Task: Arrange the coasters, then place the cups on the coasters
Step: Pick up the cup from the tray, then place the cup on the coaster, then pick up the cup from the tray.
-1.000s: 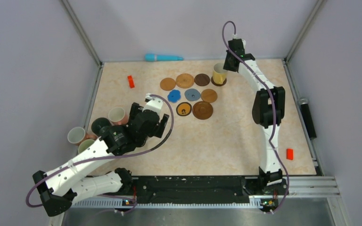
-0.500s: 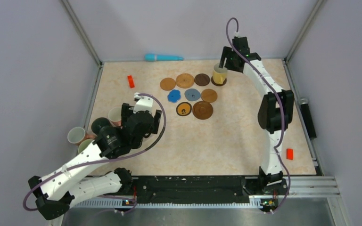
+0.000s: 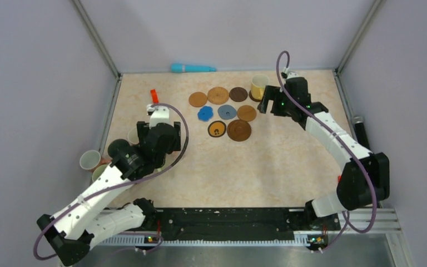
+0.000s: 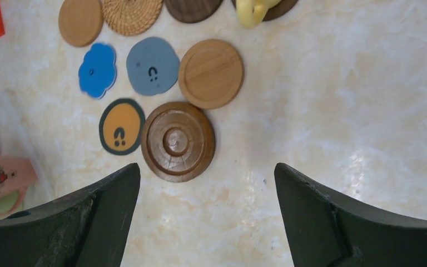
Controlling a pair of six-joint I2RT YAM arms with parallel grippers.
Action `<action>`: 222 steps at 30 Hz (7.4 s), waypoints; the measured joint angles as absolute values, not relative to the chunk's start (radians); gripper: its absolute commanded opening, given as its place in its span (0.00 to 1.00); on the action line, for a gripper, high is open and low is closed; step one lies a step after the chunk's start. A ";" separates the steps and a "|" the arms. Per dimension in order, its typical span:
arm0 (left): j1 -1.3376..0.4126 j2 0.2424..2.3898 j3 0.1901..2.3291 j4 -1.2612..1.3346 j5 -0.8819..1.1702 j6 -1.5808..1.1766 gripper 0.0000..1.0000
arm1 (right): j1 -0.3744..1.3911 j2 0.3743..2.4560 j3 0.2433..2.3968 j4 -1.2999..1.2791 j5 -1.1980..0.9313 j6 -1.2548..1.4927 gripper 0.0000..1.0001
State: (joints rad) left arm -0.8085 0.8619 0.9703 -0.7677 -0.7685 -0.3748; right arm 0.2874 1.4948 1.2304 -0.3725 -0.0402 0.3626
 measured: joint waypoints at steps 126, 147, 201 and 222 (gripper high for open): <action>-0.210 2.290 2.069 -0.575 0.013 -0.200 0.47 | 0.345 1.090 0.787 -0.300 -0.255 0.393 0.87; -0.210 1.856 1.810 -0.651 -0.215 -0.263 0.86 | 0.345 1.065 0.787 -0.300 -0.257 0.405 0.87; -0.045 1.555 1.195 -0.771 -0.285 -0.382 0.00 | 0.345 0.986 0.778 -0.300 -0.294 0.412 0.88; -0.509 1.362 1.300 -0.739 -0.193 -0.076 0.00 | 0.345 0.993 0.777 -0.271 -0.334 0.503 0.86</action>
State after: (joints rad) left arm -0.5095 1.3617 1.2999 -0.7387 -0.1932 -0.0765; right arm 0.3447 0.9928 0.7773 -0.2714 -0.3340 0.5034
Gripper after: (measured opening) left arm 0.060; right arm 0.872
